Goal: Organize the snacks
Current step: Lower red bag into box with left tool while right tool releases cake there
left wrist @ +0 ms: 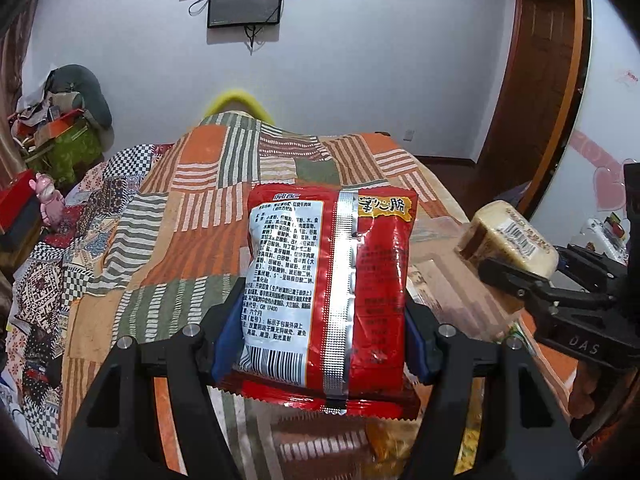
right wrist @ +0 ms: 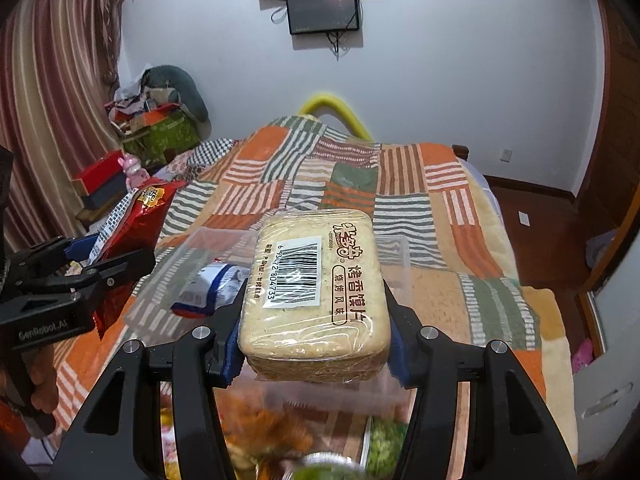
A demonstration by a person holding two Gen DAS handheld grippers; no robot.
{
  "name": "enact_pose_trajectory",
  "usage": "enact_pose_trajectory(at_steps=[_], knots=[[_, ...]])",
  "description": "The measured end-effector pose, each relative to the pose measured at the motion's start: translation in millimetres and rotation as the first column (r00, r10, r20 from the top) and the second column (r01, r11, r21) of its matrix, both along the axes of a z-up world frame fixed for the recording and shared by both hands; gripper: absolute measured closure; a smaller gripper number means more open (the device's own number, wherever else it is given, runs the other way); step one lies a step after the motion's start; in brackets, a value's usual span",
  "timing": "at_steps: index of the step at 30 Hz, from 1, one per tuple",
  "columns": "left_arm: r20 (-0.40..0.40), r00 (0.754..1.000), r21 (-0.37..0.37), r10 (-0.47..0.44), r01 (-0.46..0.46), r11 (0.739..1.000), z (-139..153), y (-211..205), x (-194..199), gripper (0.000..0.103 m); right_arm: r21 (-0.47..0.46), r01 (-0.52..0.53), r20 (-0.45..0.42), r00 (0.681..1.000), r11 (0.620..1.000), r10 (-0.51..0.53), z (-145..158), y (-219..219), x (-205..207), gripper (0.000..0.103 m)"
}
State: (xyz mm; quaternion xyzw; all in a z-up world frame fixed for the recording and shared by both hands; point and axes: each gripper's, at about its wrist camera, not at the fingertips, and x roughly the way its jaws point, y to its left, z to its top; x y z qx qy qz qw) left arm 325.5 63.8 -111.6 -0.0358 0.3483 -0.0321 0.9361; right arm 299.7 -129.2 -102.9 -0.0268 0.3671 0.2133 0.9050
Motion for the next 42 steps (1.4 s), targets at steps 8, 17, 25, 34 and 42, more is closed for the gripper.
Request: enact_pose_trajectory(at_steps=[8,17,25,34,42], knots=[[-0.066,0.997,-0.002,-0.045,0.045,0.999,-25.4,-12.0,28.8,0.036,-0.062,-0.038,-0.076,0.997,0.997,0.033,-20.9,12.0,21.2,0.05],[-0.115,0.989,0.026,-0.088,0.091,0.995,-46.2,-21.6,42.2,0.036,-0.118,-0.097,-0.131,0.988,0.988,0.082,-33.8,18.1,25.6,0.05],[-0.159,0.983,0.045,-0.087,0.096,0.994,-54.2,-23.6,43.7,0.034,-0.145,-0.103,-0.142,0.986,0.984,0.083,-36.9,14.9,23.8,0.05],[-0.114,0.99,0.049,-0.089,0.095,0.994,-28.4,-22.5,18.4,0.026,-0.134,-0.086,-0.089,0.993,0.987,0.075,-11.4,4.5,10.6,0.043],[-0.059,0.995,0.069,-0.086,0.09,0.994,-0.5,-15.3,-25.2,0.023,-0.1,-0.062,-0.027,0.998,0.993,0.059,17.7,-8.6,-13.7,0.039]])
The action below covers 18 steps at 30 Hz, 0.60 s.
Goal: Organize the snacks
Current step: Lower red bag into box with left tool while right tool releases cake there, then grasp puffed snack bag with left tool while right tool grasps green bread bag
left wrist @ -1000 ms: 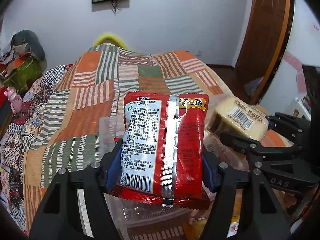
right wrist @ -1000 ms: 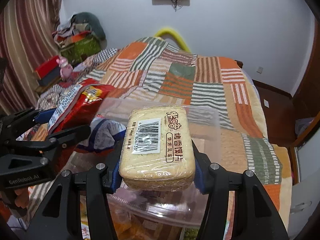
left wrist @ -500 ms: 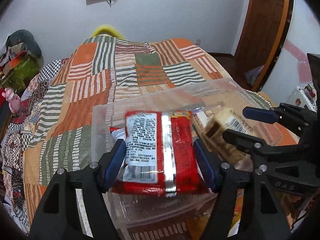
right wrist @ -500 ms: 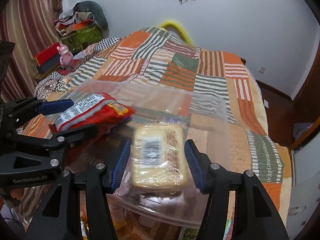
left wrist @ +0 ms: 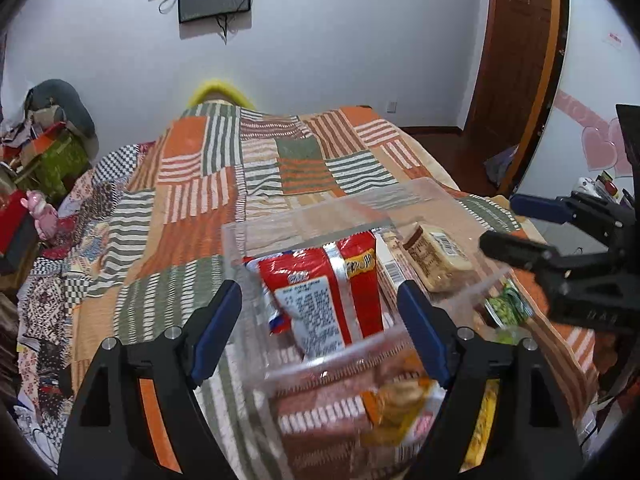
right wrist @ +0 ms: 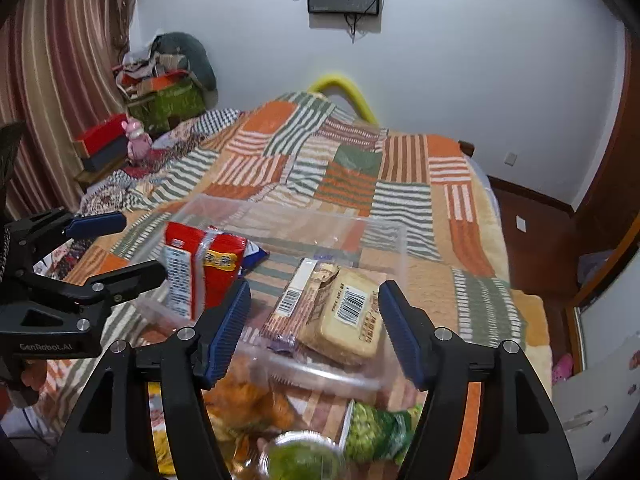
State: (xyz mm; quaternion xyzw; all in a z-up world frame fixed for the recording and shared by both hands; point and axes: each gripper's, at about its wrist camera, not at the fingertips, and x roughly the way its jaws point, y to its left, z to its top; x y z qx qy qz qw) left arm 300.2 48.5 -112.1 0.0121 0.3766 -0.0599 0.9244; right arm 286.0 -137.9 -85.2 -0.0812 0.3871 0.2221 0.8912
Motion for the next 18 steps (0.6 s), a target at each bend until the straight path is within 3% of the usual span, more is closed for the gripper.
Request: enact_pose_trajectory(at_steps=[10,18], knots=[[0.033,0.999,0.022,0.018,-0.018,1.0,22.0,10.1,-62.9,0.016,0.069,0.023,0.039,0.999,0.997,-0.026,22.7,-15.7,-47.0,0.036],[0.0,1.0,0.0,-0.008,0.008,1.0,14.3,5.5,-105.2,0.014,0.098,0.051,0.033,0.998,0.994,-0.055,16.6,-27.6,-91.8,0.031]])
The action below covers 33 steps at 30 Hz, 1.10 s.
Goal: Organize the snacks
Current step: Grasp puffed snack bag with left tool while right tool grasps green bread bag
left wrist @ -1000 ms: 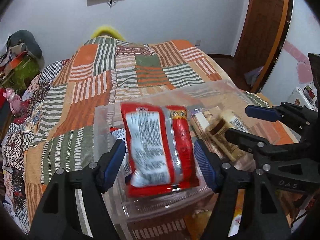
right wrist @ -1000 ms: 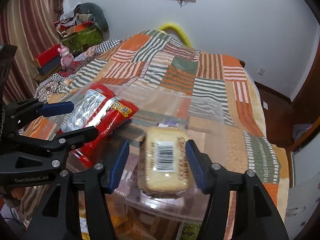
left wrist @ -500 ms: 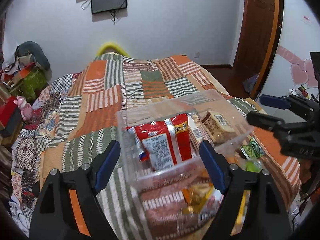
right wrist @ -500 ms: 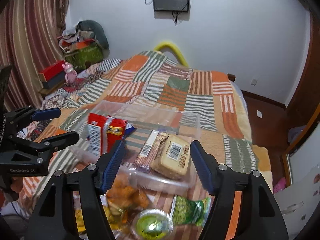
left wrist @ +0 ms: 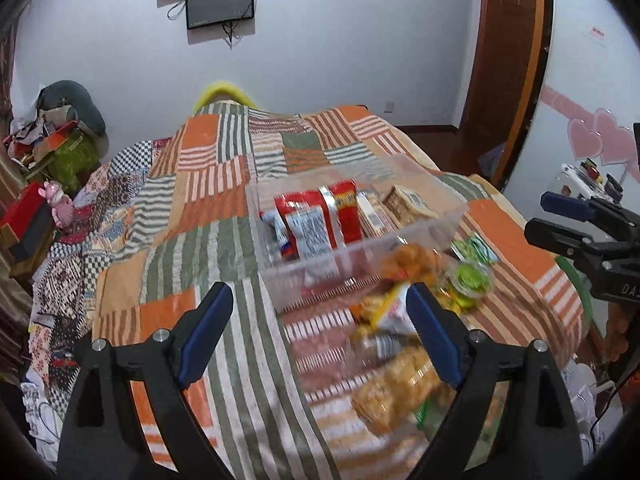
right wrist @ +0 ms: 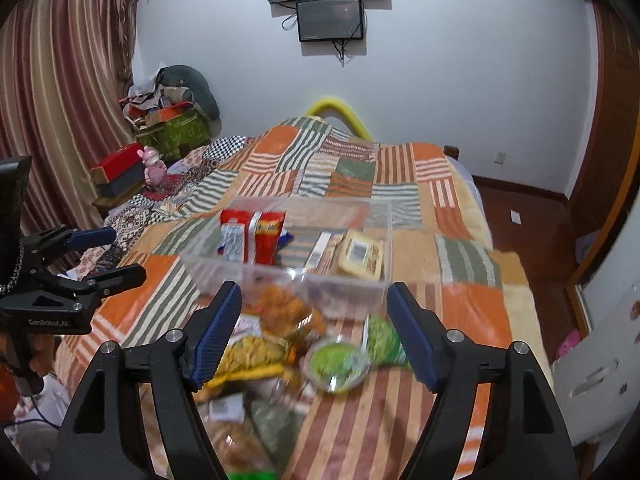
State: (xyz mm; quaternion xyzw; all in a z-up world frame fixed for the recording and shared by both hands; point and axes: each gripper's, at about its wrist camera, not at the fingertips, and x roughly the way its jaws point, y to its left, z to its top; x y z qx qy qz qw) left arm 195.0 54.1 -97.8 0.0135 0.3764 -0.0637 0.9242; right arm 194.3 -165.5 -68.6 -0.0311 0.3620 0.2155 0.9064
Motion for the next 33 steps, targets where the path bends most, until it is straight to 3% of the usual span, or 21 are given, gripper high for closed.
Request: enact_pose_trajectory(at_steps=[8,15,26,29,32,33], knots=[[-0.076,0.997,-0.024,-0.02,0.018,1.0,-28.7,-5.7,-31.3,0.013,-0.03,-0.021,-0.078,0.997,0.999,0.018,-29.4,5.6,-34.4,0.029],[-0.16,0.987,-0.043,-0.007,0.0,0.999,-54.7,5.1,-49.7,0.013,-0.001,-0.069,-0.181,0.981,0.998,0.067,-59.0,19.9,-49.4,0.024],[-0.215,0.976,-0.041,-0.022,0.013,0.999,-72.6,3.0,-52.7,0.013,-0.013,-0.143,-0.299,0.945,0.99,0.133,-94.7,48.6,-53.8,0.023],[-0.225,0.974,-0.038,-0.036,0.029,0.999,-75.8,-2.8,-50.0,0.013,0.02,-0.152,-0.33,0.932,0.988,0.15,-99.0,48.7,-50.7,0.023],[-0.231,0.972,-0.028,-0.052,0.047,0.999,-79.4,-10.5,-47.5,0.013,0.049,-0.148,-0.357,0.921,0.988,0.155,-103.8,43.8,-47.1,0.03],[-0.234,0.971,-0.027,-0.058,0.053,0.998,-81.2,-14.0,-46.3,0.013,0.05,-0.146,-0.363,0.919,0.988,0.154,-105.7,41.1,-46.4,0.038]])
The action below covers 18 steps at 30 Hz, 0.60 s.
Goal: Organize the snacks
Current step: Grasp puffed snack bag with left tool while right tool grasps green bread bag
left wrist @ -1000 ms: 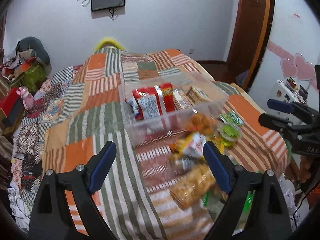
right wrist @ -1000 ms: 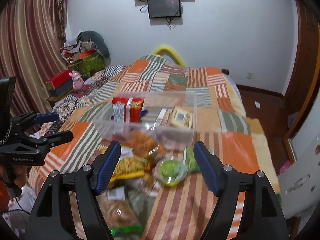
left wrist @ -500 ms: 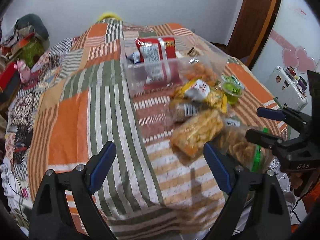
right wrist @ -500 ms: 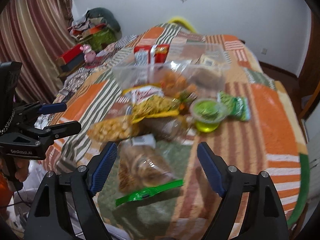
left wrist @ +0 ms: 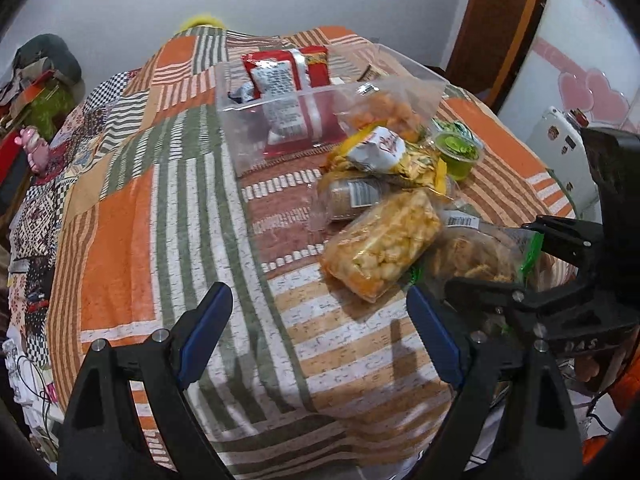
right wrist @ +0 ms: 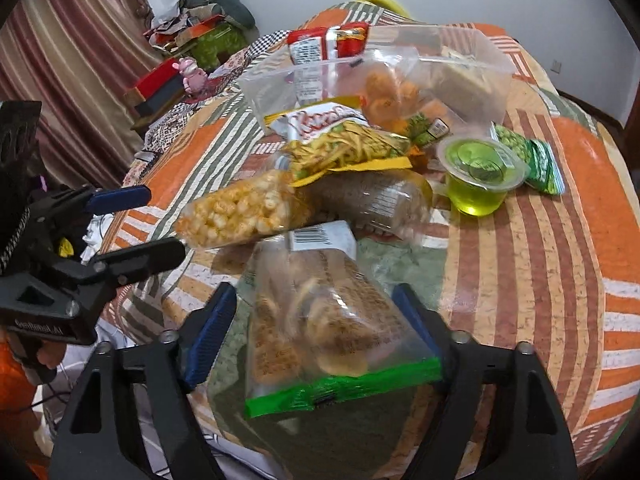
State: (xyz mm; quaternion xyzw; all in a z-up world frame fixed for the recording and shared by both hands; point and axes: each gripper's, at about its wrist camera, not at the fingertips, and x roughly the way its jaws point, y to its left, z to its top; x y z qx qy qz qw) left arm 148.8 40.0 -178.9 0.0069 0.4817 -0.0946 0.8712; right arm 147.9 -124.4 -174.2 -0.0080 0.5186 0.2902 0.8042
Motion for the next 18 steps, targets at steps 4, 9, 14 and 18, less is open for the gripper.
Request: enact_pose_trajectory(at_steps=[4,9,14,18], knots=[[-0.006,0.999,0.015,-0.032,0.032,0.999,-5.1,-12.9,6.4,0.013,0.03,0.007,-0.002,1.0,1.0,-0.006,0.6,-14.8,-1.1,0.05],[-0.011,0.997,0.016,-0.078,0.079,0.997,-10.8,-30.0,20.0,0.013,0.038,0.031,0.023,0.999,0.999,-0.032,7.5,-28.7,-5.8,0.054],[-0.036,0.993,0.034,-0.113,0.114,0.993,-25.6,-44.3,35.9,0.013,0.009,0.047,0.067,0.997,0.999,-0.048,16.2,-40.2,-8.4,0.057],[-0.047,0.992,0.004,-0.119,0.119,0.993,-35.8,-45.0,39.0,0.016,0.006,0.054,0.075,0.996,0.999,-0.054,16.5,-47.3,-8.8,0.057]])
